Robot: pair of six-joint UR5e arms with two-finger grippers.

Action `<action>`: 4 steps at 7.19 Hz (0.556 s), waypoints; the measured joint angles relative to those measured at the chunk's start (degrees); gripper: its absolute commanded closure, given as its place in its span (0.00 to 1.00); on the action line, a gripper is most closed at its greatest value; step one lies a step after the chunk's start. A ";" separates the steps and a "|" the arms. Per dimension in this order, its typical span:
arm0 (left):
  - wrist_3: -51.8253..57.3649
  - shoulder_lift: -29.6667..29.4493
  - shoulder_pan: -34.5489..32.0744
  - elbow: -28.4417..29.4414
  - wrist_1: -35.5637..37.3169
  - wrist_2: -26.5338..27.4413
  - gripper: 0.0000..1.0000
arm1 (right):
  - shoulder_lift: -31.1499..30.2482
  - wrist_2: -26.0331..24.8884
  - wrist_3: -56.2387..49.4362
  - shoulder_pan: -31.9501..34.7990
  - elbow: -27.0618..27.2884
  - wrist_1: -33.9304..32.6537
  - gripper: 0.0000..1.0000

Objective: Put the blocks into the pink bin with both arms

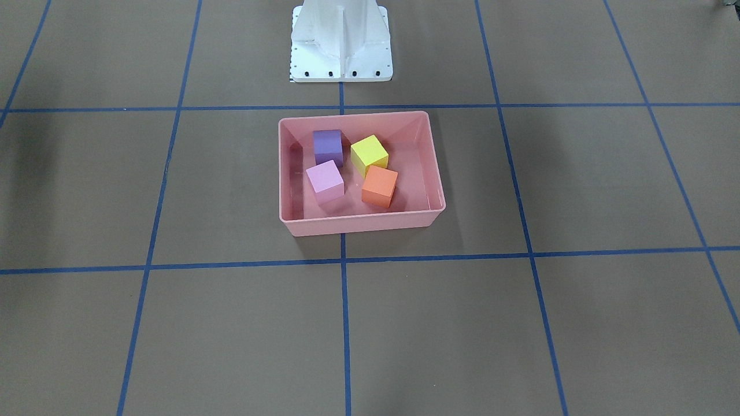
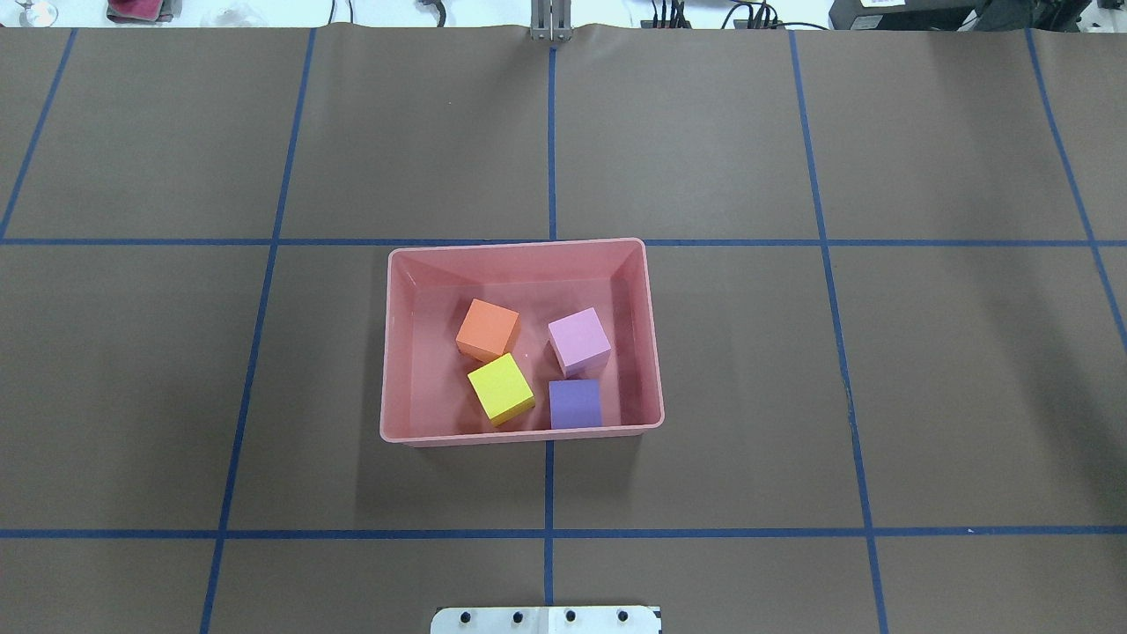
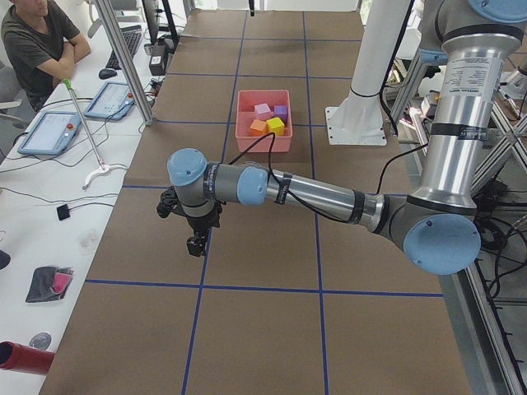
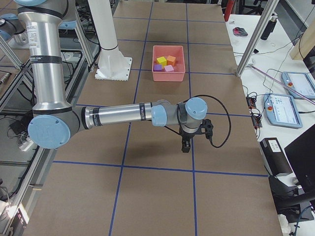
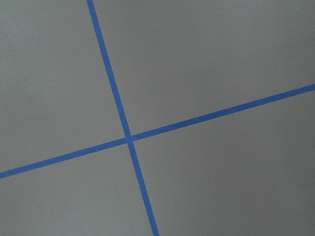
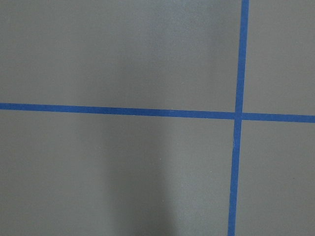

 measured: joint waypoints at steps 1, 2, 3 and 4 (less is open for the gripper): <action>0.00 0.00 0.00 -0.05 0.00 -0.01 0.00 | 0.01 0.00 0.03 0.00 0.03 0.00 0.00; 0.00 0.00 0.00 -0.14 0.00 -0.05 0.00 | 0.03 0.03 0.03 0.00 0.06 0.00 0.00; 0.00 0.00 -0.02 -0.26 0.00 -0.07 0.00 | 0.02 0.04 -0.01 0.00 0.16 0.00 0.00; -0.02 0.02 -0.05 -0.93 0.06 -0.06 0.00 | 0.01 0.05 -0.03 0.00 0.33 0.00 0.00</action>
